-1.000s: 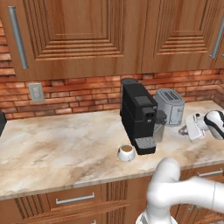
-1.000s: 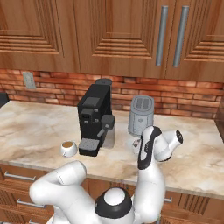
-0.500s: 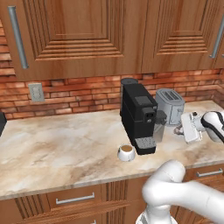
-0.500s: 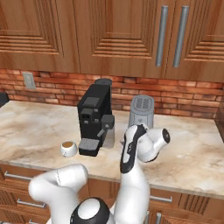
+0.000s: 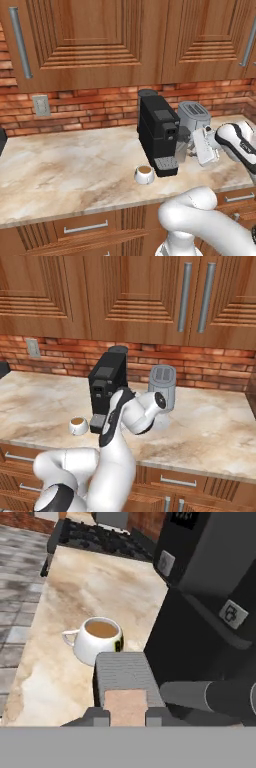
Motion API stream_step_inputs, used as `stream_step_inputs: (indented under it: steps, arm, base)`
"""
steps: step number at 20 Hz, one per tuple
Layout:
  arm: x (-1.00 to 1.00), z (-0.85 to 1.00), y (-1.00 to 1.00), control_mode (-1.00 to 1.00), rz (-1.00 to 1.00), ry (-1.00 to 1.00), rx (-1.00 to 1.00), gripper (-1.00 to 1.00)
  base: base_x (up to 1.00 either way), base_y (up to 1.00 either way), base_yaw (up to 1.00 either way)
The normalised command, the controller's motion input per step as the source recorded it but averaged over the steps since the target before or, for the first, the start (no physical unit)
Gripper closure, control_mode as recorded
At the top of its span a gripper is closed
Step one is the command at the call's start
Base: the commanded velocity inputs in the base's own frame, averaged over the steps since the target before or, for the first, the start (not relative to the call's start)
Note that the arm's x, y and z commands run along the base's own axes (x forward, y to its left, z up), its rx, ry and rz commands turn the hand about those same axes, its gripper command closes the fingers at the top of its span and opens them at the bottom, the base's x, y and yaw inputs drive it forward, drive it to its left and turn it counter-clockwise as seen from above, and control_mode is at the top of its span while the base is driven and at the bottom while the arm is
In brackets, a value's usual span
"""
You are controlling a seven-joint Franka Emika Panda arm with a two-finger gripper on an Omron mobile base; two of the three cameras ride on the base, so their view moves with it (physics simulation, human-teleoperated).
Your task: Take a sugar cube from the saucer and place it inside the coffee. Then, grab milk from the fridge and place it next to the coffee on the counter to sweeten the coffee.
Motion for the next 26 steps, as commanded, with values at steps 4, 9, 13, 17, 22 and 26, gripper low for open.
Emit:
stream_step_inputs:
  steps: [4, 9, 13, 17, 22, 26]
  arm:
    - [-0.45, 0.52, 0.92, -1.0, 0.05, 0.14, -0.05, 1.0]
    - [-0.16, 0.29, 0.96, -1.0, 0.03, 0.13, -0.09, 1.0]
    - [0.01, 0.02, 0.8, -1.0, 0.03, 0.14, -0.11, 1.0]
    - [0.05, -0.05, 0.49, -1.0, 0.08, 0.07, -0.09, 1.0]
    - [-0.36, -0.08, 0.39, -1.0, 0.04, 0.0, -0.15, 1.0]
    - [-0.76, 0.0, 0.03, -1.0, 0.0, -0.05, -0.03, 1.0]
  base:
    - [0.0, 0.0, 0.0]
    - [0.0, 0.0, 0.0]
    - [0.0, 0.0, 0.0]
    - [0.0, 0.0, 0.0]
    - [0.0, 0.0, 0.0]
    - [0.0, 0.0, 0.0]
